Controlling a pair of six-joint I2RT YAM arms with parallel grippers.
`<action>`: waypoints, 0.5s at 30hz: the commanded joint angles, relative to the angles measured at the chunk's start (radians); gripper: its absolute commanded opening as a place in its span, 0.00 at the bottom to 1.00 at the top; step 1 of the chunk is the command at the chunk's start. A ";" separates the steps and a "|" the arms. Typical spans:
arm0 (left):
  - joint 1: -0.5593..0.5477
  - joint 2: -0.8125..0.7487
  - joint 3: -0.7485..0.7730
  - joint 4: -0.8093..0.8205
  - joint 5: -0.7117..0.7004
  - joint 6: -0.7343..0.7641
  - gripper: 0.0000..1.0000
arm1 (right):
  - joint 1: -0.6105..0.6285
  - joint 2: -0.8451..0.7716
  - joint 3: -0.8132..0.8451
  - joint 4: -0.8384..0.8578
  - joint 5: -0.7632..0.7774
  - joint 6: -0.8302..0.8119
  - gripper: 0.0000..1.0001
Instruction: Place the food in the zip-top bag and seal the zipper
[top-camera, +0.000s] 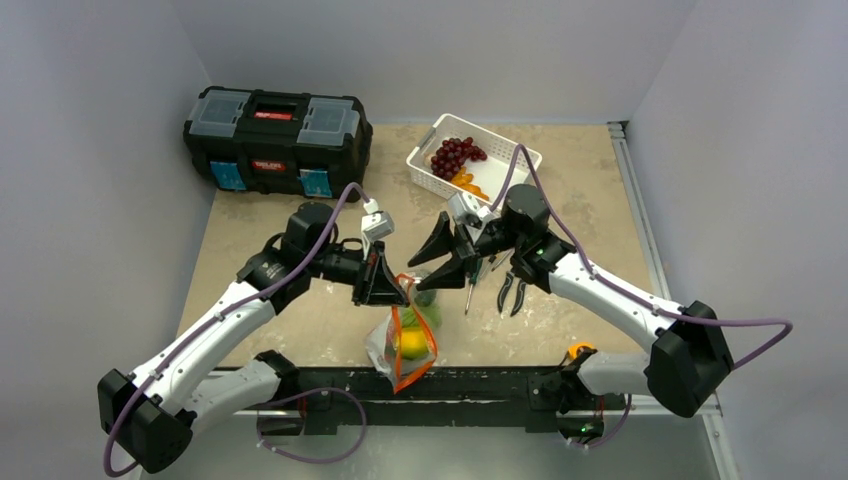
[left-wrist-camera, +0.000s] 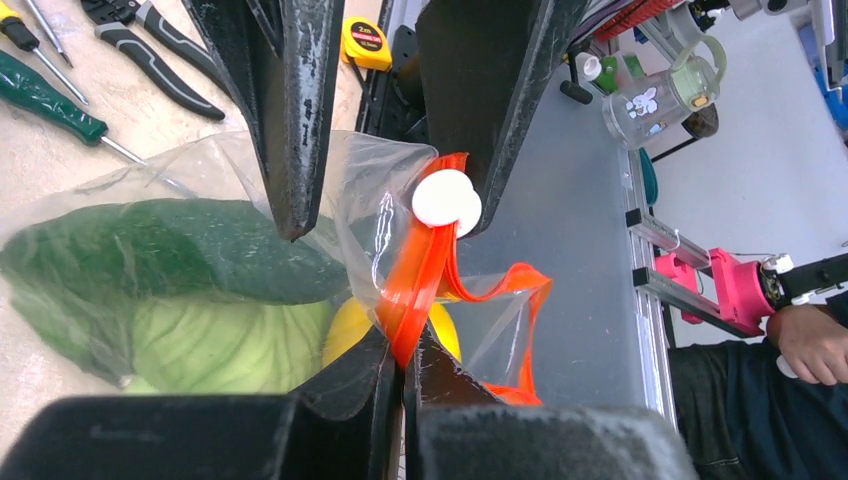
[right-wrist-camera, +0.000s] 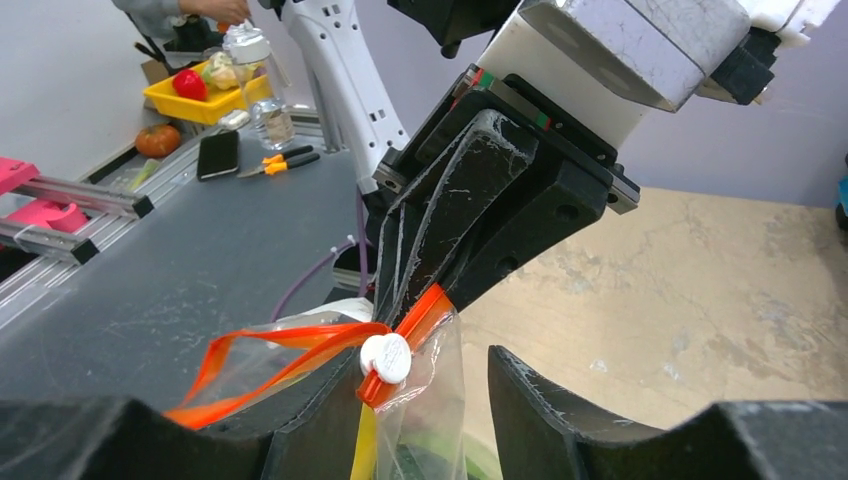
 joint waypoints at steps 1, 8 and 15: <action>0.009 -0.017 0.043 0.034 0.053 0.020 0.00 | 0.002 -0.012 -0.016 0.047 0.057 -0.007 0.45; 0.010 -0.014 0.034 0.049 0.065 -0.006 0.00 | 0.004 -0.009 -0.024 0.092 0.054 0.066 0.09; 0.009 -0.046 0.092 -0.108 -0.135 0.047 0.34 | 0.004 -0.007 -0.019 0.208 0.043 0.266 0.00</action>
